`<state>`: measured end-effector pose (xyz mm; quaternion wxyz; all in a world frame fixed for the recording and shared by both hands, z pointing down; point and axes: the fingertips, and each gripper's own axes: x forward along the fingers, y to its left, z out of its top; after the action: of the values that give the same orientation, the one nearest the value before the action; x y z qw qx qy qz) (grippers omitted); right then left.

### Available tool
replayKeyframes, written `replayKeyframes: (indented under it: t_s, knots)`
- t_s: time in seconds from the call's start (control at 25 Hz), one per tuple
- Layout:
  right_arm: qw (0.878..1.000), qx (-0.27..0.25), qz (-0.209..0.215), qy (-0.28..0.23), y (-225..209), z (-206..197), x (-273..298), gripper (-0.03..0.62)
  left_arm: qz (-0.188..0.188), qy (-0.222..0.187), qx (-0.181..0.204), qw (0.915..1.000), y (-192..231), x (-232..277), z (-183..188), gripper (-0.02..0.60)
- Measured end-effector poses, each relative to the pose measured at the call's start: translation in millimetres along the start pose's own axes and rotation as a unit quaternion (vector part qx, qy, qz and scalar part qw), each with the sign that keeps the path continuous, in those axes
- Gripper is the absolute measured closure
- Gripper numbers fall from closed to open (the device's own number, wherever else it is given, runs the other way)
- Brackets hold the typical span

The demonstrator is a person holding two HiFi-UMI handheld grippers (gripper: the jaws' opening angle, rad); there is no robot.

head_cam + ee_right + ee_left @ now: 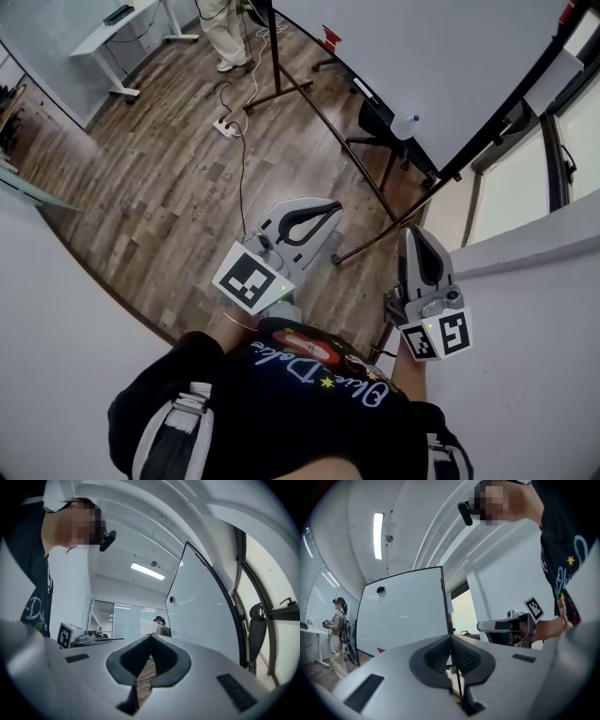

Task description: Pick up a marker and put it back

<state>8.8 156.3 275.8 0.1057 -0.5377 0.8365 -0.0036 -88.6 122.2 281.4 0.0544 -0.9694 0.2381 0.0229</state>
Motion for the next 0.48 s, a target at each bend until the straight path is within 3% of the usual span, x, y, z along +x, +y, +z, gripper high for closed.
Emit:
replayKeyframes:
  t_s: [0.48]
  knots:
    - [0.998, -0.018, -0.067, 0.007, 3, -14, 60, 0.594, -0.059, -0.002, -0.006, 0.9982, 71, 2, -12, 0.577]
